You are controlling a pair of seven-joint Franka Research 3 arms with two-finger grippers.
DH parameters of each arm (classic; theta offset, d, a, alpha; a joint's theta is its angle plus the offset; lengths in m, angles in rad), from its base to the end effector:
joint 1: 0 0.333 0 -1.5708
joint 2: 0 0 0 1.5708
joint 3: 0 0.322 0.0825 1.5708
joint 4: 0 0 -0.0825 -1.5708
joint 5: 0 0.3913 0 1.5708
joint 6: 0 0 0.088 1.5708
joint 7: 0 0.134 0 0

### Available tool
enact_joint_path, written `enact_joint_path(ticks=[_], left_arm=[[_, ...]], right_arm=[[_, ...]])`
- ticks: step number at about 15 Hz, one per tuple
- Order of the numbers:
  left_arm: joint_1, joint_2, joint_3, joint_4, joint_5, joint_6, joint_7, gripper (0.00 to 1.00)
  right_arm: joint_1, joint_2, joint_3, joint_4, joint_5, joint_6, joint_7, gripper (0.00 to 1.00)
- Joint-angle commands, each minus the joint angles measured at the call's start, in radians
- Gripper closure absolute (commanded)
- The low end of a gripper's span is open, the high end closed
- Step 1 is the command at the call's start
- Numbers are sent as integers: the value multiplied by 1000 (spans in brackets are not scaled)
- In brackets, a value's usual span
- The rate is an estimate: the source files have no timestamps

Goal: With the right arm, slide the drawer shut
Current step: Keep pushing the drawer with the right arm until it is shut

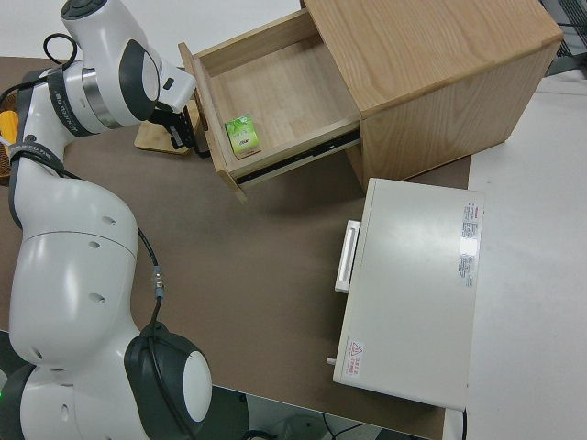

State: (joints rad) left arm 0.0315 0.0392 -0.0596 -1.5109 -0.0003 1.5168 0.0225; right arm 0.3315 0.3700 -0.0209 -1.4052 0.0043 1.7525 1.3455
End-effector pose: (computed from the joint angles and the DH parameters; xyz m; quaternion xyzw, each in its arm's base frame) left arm 0.5678 -0.0153 0.6053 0.9995 -0.0253 -0.0166 0.0013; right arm 0.6450 0.2096 0.4688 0.8692 -0.4944 -0.0064 0.0095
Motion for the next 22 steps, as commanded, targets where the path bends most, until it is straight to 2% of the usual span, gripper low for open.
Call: enact_joint_path(ticks=[1,9,17,22], left_arm=[[4,11,-6,26,17,-20,10,7],[4,11,-6,26,17,-20,10,7],[4,11,-6,26,17,-20,10,7],[4,11,-6,26,17,-20,10,7]], right_arm=[[-35,10,13,-6,-17,50,-16,1000],[-107,33,15,2,-18,148,-22,1000],[-187,47,15,12,-18,168,-183,1000],[-216,61,16,26,-17,205,-207,1000]])
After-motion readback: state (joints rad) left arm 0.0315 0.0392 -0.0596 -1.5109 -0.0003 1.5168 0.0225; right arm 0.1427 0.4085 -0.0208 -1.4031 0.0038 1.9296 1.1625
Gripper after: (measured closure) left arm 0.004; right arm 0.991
